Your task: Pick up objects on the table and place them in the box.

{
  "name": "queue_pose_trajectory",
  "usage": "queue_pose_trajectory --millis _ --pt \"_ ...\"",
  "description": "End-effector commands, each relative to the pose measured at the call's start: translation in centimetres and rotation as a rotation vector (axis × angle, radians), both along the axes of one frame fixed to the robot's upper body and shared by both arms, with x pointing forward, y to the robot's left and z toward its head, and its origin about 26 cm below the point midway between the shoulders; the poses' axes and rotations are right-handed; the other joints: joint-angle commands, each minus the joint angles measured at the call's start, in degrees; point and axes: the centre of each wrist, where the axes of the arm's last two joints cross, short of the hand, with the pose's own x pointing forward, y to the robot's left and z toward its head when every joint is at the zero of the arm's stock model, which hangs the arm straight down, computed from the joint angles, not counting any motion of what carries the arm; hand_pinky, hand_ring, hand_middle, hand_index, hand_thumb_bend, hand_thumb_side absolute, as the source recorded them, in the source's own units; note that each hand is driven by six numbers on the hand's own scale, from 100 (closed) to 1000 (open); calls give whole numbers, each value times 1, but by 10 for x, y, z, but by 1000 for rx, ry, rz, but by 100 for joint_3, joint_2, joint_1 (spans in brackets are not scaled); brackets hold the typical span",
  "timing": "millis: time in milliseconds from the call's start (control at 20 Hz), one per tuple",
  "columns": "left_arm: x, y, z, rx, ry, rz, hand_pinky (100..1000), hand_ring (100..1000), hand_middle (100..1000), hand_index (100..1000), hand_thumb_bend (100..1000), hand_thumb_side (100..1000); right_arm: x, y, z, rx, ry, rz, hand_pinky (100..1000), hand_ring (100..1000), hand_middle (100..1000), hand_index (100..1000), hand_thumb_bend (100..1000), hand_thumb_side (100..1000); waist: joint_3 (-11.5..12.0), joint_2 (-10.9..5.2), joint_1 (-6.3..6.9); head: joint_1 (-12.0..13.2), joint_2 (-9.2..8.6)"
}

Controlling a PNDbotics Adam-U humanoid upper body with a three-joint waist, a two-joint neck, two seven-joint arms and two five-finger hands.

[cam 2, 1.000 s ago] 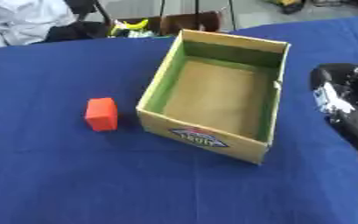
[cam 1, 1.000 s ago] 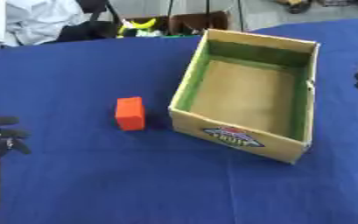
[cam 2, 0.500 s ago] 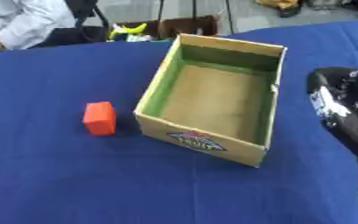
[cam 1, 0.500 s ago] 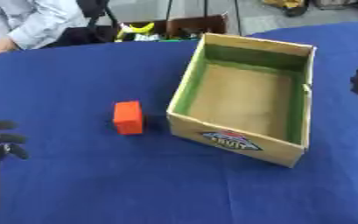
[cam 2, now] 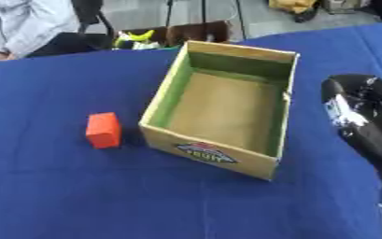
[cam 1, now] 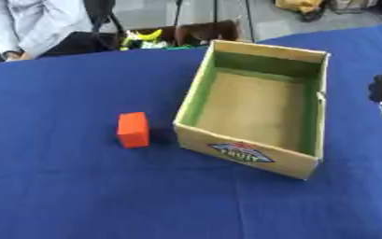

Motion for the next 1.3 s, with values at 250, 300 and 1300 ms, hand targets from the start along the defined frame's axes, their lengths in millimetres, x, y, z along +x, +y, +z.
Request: queue_pose_trajectory --millis 250,300,1300 --pt "30 25 36 346 165 -3 438 606 761 941 823 946 -1 0 5 -34 -16 12 847 795 514 710 248 486 -85 -183 22 50 50" --pt "36 31 39 385 204 -7 445 613 768 945 813 936 -1 0 4 -36 -14 14 847 795 514 710 249 486 -98 -190 29 58 58" --pt "127 75 72 722 645 -27 556 714 903 994 734 706 2 6 -3 -86 22 83 847 795 512 709 258 481 -629 -304 239 473 81"
